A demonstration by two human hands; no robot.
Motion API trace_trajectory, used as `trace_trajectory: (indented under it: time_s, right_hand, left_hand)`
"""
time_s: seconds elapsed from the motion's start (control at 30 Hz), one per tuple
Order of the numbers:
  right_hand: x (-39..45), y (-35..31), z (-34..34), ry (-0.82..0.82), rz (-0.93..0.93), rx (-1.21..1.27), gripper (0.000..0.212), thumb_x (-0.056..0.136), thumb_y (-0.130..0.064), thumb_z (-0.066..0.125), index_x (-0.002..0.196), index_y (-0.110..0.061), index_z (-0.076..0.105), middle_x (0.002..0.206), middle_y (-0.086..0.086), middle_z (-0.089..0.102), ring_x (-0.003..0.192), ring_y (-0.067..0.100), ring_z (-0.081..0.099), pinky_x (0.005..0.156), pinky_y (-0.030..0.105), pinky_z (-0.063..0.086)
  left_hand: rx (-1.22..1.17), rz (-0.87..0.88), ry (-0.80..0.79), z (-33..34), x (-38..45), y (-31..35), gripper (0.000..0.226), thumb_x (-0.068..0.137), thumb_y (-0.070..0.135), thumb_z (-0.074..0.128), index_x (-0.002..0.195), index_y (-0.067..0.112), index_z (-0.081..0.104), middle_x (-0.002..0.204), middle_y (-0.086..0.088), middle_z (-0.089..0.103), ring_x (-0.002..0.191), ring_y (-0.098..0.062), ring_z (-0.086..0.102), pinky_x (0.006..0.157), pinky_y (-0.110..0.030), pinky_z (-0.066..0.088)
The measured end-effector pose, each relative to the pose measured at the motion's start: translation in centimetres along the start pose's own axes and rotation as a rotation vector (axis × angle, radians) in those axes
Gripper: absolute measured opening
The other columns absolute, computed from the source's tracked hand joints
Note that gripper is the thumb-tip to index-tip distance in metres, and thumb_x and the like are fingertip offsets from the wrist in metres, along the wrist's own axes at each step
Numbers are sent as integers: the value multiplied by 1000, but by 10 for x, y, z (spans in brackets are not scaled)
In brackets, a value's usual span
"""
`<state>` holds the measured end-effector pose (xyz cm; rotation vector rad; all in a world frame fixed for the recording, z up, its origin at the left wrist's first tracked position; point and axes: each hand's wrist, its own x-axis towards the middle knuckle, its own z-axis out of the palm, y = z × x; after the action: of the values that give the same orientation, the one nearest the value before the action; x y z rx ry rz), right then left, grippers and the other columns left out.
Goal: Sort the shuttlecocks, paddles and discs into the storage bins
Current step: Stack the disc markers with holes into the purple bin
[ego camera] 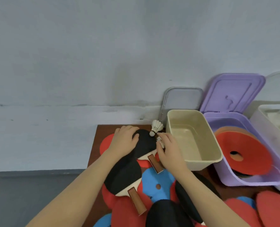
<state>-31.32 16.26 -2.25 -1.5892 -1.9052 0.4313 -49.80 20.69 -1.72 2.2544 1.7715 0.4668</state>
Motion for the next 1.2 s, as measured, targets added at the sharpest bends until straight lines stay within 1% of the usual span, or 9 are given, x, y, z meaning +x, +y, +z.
trace_trajectory:
  time_s: [0.17, 0.27, 0.33, 0.5, 0.67, 0.87, 1.0, 1.1, 1.2]
  right_hand:
    - [7, 8, 46, -136, 164, -157, 58, 96, -33, 44, 148, -21, 22, 154, 8, 18, 141, 24, 17, 114, 35, 20]
    - [13, 19, 65, -223, 296, -202, 63, 97, -41, 39, 150, -27, 8, 157, 8, -6, 143, 28, 1, 115, 39, 11]
    - [16, 26, 77, -232, 347, -232, 65, 97, -43, 37, 150, -28, 2, 156, 9, -11, 144, 28, -2, 116, 40, 8]
    - [25, 43, 100, -166, 377, -275, 67, 97, -39, 38, 150, -21, 2, 156, 12, -11, 144, 28, 1, 115, 37, 7]
    - [30, 57, 108, -98, 333, -139, 60, 96, -27, 44, 148, -10, 18, 157, 6, 7, 144, 15, 6, 116, 28, 7]
    - [24, 63, 103, -58, 305, -32, 59, 98, -22, 41, 148, -13, 13, 156, -6, 8, 137, -4, 3, 108, 7, 0]
    - [21, 68, 101, -77, 308, -17, 60, 98, -24, 40, 149, -15, 10, 156, -8, 5, 139, -3, 6, 109, 10, 3]
    - [19, 69, 98, -80, 287, -14, 59, 99, -23, 39, 149, -15, 9, 156, -9, 5, 140, -2, 4, 109, 8, 2]
    - [16, 65, 95, -66, 245, -9, 57, 98, -22, 41, 148, -13, 16, 155, -6, 12, 140, -2, 5, 113, 13, 5]
  left_hand:
    - [-17, 36, -80, 14, 20, -25, 40, 98, 30, 39, 137, 24, 43, 138, 2, 47, 126, -20, 39, 101, -37, 28]
    - [-40, 60, -149, 30, 36, -31, 42, 98, 32, 38, 140, 26, 39, 142, 3, 43, 129, -20, 35, 102, -38, 26]
    - [-53, 69, -202, 43, 48, -33, 44, 98, 33, 38, 142, 27, 36, 144, 2, 39, 130, -21, 33, 103, -38, 25]
    - [-122, 62, -275, 81, 78, -35, 47, 98, 33, 38, 144, 28, 30, 147, 0, 35, 131, -23, 33, 104, -39, 25]
    - [-228, 28, -300, 110, 109, -34, 50, 98, 34, 40, 145, 32, 25, 145, -5, 38, 128, -31, 36, 101, -43, 29]
    - [-325, 37, -254, 133, 124, -25, 57, 94, 34, 50, 144, 34, 25, 122, -4, 57, 114, -27, 47, 95, -41, 33]
    - [-549, -40, -192, 142, 130, -17, 59, 87, 19, 61, 139, 32, 38, 102, 7, 60, 91, -12, 57, 95, -39, 42]
    - [-649, -10, -172, 137, 128, -10, 58, 87, 9, 60, 138, 27, 41, 105, 2, 60, 83, -9, 56, 85, -27, 48]
    - [-723, -48, -71, 121, 120, -13, 57, 86, 4, 57, 137, 26, 44, 105, 4, 60, 81, -1, 54, 77, -11, 43]
